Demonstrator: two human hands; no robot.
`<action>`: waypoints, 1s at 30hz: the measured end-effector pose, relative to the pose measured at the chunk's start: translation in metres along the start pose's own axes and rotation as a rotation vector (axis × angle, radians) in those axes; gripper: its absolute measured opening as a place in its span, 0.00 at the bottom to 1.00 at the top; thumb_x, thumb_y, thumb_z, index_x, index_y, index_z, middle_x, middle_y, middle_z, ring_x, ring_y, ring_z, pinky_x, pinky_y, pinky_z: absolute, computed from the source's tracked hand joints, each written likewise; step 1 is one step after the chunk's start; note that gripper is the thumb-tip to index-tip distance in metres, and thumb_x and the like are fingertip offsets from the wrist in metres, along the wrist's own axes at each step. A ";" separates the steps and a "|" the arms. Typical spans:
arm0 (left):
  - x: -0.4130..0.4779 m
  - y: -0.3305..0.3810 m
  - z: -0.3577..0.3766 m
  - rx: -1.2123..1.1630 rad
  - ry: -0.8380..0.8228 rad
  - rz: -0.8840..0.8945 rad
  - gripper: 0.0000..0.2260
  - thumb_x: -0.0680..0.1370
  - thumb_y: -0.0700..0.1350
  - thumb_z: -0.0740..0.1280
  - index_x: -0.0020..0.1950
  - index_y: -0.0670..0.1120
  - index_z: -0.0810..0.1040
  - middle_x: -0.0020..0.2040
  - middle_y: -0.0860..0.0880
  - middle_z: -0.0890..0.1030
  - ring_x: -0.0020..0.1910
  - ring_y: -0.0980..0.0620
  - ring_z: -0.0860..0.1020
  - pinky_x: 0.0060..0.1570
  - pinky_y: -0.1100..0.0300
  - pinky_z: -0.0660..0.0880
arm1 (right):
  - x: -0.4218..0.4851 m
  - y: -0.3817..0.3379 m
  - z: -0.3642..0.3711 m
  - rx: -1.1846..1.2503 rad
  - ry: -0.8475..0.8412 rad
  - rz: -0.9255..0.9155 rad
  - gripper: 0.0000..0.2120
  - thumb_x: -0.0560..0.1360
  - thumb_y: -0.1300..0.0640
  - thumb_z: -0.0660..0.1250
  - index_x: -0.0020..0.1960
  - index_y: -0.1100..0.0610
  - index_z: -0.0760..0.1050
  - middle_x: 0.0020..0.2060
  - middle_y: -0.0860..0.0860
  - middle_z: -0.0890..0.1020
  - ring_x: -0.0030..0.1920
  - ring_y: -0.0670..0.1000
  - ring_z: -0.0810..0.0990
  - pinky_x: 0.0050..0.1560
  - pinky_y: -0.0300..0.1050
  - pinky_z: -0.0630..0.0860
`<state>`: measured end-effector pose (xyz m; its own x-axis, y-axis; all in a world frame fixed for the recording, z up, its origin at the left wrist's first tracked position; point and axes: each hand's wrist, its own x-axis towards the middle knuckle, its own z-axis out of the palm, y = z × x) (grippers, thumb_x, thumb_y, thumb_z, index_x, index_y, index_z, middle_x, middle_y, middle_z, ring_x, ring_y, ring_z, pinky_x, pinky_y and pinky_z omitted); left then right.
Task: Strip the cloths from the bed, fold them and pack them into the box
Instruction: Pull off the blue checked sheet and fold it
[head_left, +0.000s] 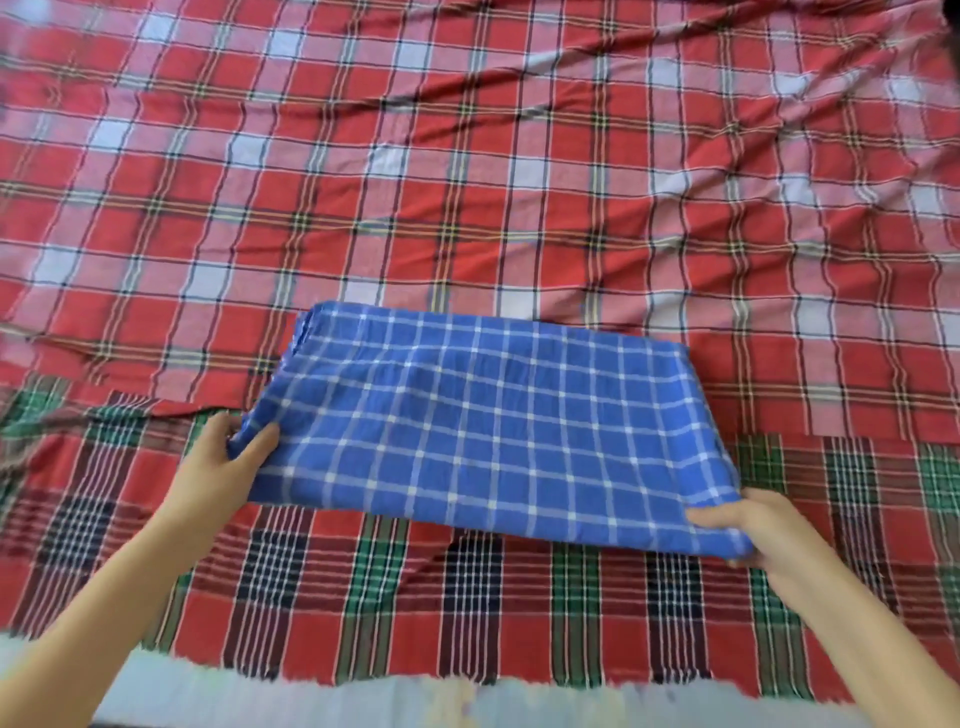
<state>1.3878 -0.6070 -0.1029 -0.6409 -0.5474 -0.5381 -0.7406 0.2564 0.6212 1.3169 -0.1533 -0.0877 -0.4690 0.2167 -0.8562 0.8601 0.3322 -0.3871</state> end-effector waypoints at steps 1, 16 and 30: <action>-0.016 -0.020 -0.005 0.036 -0.026 -0.075 0.09 0.78 0.47 0.66 0.48 0.43 0.70 0.45 0.40 0.77 0.40 0.43 0.76 0.41 0.47 0.72 | -0.011 0.025 0.006 -0.046 -0.036 0.078 0.16 0.57 0.66 0.77 0.44 0.64 0.79 0.38 0.59 0.84 0.38 0.58 0.81 0.37 0.46 0.73; -0.113 -0.061 0.150 0.937 -0.169 0.766 0.25 0.78 0.54 0.61 0.74 0.51 0.63 0.75 0.45 0.63 0.75 0.40 0.57 0.70 0.37 0.57 | -0.011 0.080 0.056 0.344 -0.064 0.019 0.34 0.61 0.55 0.80 0.64 0.54 0.72 0.50 0.51 0.82 0.48 0.56 0.81 0.43 0.53 0.77; -0.090 -0.056 0.102 -0.383 -0.244 -0.136 0.10 0.82 0.49 0.57 0.57 0.51 0.76 0.54 0.48 0.82 0.50 0.52 0.81 0.45 0.60 0.77 | -0.093 0.008 0.240 -0.693 0.014 -0.413 0.48 0.74 0.57 0.66 0.75 0.47 0.31 0.58 0.55 0.76 0.45 0.54 0.80 0.36 0.44 0.71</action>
<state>1.4665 -0.4909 -0.1470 -0.6061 -0.3411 -0.7185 -0.7224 -0.1418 0.6767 1.4154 -0.3909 -0.0936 -0.7282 -0.0374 -0.6843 0.2995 0.8807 -0.3669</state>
